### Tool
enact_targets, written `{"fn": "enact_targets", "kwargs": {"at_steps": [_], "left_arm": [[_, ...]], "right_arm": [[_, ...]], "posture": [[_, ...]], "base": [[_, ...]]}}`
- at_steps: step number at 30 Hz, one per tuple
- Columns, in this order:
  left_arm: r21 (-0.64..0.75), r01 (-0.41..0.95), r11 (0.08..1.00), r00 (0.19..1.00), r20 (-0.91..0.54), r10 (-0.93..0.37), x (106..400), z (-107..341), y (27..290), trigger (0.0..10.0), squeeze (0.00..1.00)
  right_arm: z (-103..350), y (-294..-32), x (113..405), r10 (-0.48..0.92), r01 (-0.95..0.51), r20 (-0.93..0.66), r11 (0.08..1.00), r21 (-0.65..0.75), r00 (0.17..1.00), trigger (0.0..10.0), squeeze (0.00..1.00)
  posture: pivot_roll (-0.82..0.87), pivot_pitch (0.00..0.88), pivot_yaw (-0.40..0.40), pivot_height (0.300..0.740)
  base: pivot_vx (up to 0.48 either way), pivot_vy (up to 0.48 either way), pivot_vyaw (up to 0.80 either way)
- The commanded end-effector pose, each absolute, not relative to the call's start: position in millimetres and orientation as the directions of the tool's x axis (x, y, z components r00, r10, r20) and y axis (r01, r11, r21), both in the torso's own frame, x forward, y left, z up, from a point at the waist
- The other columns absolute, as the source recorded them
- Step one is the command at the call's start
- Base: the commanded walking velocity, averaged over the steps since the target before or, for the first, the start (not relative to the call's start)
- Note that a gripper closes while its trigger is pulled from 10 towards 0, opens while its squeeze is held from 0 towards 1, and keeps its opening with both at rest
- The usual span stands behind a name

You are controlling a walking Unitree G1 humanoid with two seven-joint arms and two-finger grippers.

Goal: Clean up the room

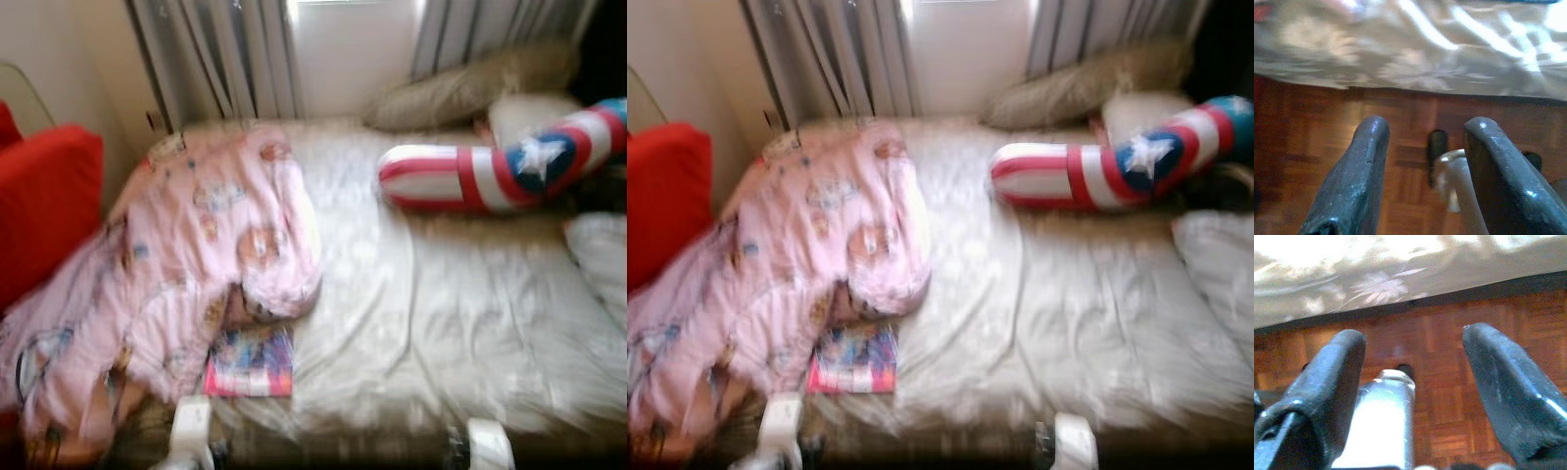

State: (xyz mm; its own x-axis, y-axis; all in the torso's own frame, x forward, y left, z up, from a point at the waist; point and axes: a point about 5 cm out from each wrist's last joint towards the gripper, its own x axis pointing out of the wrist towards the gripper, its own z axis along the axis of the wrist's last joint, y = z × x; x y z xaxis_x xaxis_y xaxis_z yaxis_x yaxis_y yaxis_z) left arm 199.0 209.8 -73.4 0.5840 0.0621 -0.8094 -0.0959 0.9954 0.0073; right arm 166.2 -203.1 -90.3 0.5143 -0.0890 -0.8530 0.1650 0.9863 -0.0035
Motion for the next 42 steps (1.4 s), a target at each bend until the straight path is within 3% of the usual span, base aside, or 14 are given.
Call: {"fn": "enact_targets", "kwargs": {"at_steps": [1, 20, 42], "left_arm": [[-0.003, -0.088, 0.996, 0.578, -0.815, 0.049, 199, -74, 204, 10.0, 0.0], [-0.003, -0.082, 0.997, 0.574, -0.818, 0.045, 196, -76, 203, 10.0, 0.0], [-0.006, -0.091, 0.996, 0.584, -0.81, 0.048, 201, -73, 205, 10.0, 0.0]], "right_arm": [[-91, -211, 162, -0.109, 0.177, -0.858, 0.984, -0.021, 0.502, 10.0, 0.0], [-93, -201, 161, -0.088, 0.145, -0.864, 0.989, -0.018, 0.495, 10.0, 0.0], [-89, -200, 171, -0.085, 0.162, -0.849, 0.987, 0.001, 0.522, 10.0, 0.0]], "posture": [[-0.01, 0.0, 0.034, 0.74], [-0.01, 0.0, 0.031, 0.74], [0.0, 0.0, 0.033, 0.74]], "base": [[0.0, 0.48, 0.0], [0.0, 0.469, 0.0], [0.0, 0.0, 0.0]]}}
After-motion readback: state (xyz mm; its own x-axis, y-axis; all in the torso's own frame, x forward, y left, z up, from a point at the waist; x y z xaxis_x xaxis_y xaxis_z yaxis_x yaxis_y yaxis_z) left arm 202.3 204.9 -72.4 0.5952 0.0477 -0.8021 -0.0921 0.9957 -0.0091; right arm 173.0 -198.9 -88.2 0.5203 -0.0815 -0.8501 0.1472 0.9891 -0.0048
